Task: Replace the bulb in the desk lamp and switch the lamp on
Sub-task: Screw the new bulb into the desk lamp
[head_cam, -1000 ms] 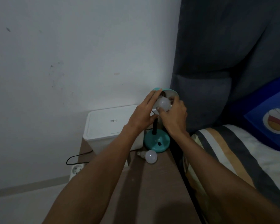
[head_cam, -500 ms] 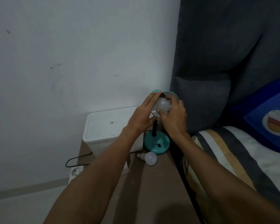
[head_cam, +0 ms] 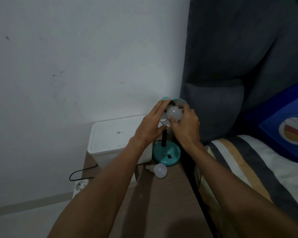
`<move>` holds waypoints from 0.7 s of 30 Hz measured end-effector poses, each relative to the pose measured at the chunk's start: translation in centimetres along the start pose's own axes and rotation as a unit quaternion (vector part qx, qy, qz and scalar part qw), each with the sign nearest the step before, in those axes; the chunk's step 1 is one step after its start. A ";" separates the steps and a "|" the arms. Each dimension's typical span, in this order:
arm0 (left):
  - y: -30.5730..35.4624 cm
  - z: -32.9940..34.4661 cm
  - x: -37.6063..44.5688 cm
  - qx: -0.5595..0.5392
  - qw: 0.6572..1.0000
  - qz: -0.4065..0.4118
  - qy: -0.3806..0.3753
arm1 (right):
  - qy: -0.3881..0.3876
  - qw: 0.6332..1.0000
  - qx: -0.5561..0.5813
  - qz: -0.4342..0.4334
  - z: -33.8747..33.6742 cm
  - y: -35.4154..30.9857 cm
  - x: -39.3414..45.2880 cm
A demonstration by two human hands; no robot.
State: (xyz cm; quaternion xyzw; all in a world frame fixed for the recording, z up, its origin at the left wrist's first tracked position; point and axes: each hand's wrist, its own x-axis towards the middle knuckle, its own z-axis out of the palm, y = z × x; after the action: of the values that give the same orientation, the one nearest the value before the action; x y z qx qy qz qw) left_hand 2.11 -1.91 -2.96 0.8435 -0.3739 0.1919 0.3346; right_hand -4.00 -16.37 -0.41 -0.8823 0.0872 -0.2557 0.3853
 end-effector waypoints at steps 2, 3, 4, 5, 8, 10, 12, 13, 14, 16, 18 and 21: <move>0.0 -0.1 0.0 0.004 1.000 0.001 0.000 | 0.015 0.997 0.030 0.063 -0.1 -0.2 0.3; 0.1 0.0 0.0 0.005 1.000 0.004 0.000 | 0.021 0.996 0.034 0.078 -0.1 -0.4 0.4; 0.2 0.0 0.1 0.003 1.000 0.005 -0.002 | 0.025 0.996 0.031 0.077 -0.1 -0.5 0.4; 0.2 0.1 0.1 0.001 1.000 0.004 -0.002 | 0.032 0.997 0.026 0.067 0.0 -0.7 0.3; 0.3 0.2 0.1 0.000 1.000 0.002 -0.002 | 0.040 0.998 0.033 0.029 0.1 -1.1 0.0; 0.2 0.1 0.0 0.000 1.000 0.003 0.000 | 0.031 0.999 0.039 0.017 0.2 -1.1 -0.1; 0.0 0.0 0.0 -0.005 1.000 0.006 0.003 | 0.018 0.999 0.043 0.010 0.3 -0.8 -0.1; 0.0 0.0 0.0 -0.006 1.000 0.006 0.003 | 0.015 0.999 0.047 0.014 0.3 -0.7 -0.1; 0.0 0.0 0.0 -0.006 1.000 0.005 0.003 | 0.018 0.998 0.052 0.025 0.2 -0.6 0.1; 0.0 0.0 0.0 -0.007 1.000 0.006 0.007 | 0.028 0.995 0.065 0.064 0.2 -0.6 0.4; 0.0 0.1 0.0 -0.012 1.000 0.008 0.009 | 0.037 0.994 0.055 0.081 0.1 -0.8 0.5; 0.0 0.1 0.0 -0.011 1.000 0.009 0.005 | 0.056 0.996 0.041 0.060 0.3 -1.2 0.3</move>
State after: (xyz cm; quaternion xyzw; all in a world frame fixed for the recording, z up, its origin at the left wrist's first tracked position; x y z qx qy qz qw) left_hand 2.12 -1.99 -3.07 0.8352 -0.3820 0.1951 0.3442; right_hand -3.58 -15.48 0.36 -0.8432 0.1505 -0.2843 0.4307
